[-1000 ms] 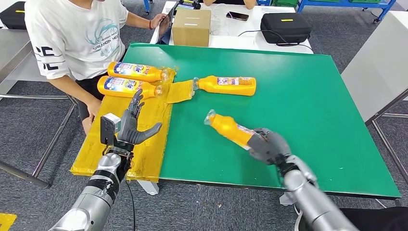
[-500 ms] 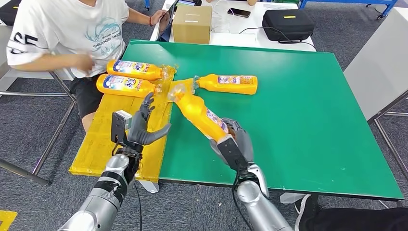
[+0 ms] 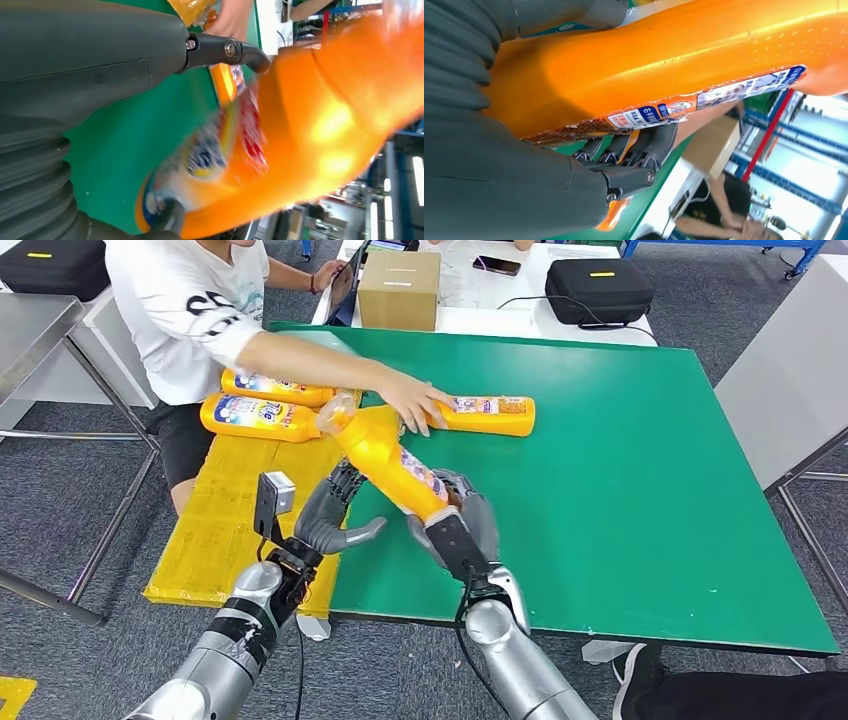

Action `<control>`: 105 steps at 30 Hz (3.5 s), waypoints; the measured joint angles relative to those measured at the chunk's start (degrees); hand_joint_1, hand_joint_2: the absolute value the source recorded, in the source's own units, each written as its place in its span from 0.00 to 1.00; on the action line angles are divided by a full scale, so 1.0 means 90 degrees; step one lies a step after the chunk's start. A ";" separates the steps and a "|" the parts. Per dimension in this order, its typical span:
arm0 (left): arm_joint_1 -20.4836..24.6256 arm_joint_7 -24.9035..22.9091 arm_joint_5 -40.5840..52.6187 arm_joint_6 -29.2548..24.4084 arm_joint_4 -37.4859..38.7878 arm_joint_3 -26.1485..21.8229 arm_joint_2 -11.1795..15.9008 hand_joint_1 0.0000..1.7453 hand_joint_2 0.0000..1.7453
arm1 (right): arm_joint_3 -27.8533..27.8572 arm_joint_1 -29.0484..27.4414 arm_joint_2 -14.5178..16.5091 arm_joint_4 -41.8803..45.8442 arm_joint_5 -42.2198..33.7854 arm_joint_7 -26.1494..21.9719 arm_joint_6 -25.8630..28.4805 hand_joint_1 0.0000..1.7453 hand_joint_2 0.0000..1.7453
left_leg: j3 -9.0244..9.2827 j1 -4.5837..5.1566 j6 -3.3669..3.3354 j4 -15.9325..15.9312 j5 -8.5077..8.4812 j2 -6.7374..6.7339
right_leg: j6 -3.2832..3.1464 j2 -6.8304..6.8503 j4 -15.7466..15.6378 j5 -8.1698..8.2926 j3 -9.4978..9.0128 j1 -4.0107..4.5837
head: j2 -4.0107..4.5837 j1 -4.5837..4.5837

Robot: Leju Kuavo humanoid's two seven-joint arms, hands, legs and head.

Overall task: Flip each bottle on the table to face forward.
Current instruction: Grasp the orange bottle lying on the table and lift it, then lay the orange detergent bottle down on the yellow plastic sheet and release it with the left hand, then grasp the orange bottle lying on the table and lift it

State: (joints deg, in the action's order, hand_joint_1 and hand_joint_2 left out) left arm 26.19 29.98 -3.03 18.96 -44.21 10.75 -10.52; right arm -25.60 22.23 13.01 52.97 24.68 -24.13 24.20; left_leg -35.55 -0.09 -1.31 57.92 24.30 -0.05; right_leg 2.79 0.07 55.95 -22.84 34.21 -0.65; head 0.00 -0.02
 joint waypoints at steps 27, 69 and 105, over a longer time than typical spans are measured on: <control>-0.0184 0.0002 -0.0181 -0.0528 -0.0010 0.0252 0.0009 1.00 1.00 | -0.0929 0.0414 0.0563 -0.1409 0.0310 0.0110 -0.0256 0.23 1.00 | -0.0005 0.0000 0.0000 0.0000 0.0000 0.0000 | -0.0002 0.0000 -0.0001 -0.0001 0.0008 0.0000 | 0.0000 -0.0001; 0.1027 0.0098 0.5533 -0.3123 0.1363 0.0469 0.2045 1.00 1.00 | 0.0135 -0.0717 -0.0093 0.1795 -0.0899 -0.0495 0.0329 0.00 1.00 | -0.0005 -0.0003 0.0006 0.0000 -0.0003 -0.0009 | -0.0003 -0.0003 0.0010 -0.0001 0.0020 0.0001 | 0.0000 -0.0001; 0.1216 -0.0145 0.5577 -0.3939 0.2532 0.0758 0.2202 0.00 1.00 | 0.0088 -0.0109 -0.0001 0.0485 -0.0860 -0.0267 -0.0298 0.00 1.00 | -0.0004 -0.0002 0.0007 0.0000 -0.0004 -0.0003 | -0.0005 -0.0001 0.0018 -0.0003 0.0017 0.0000 | 0.0000 -0.0002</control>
State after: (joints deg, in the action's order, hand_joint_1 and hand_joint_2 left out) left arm 37.13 28.68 47.17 -16.49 -21.42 17.57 9.30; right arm -24.81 21.24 13.00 57.34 16.93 -26.53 21.52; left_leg -35.58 -0.10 -1.25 57.92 24.26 -0.08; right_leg 2.74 0.06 56.10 -22.86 34.37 -0.65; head 0.00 -0.03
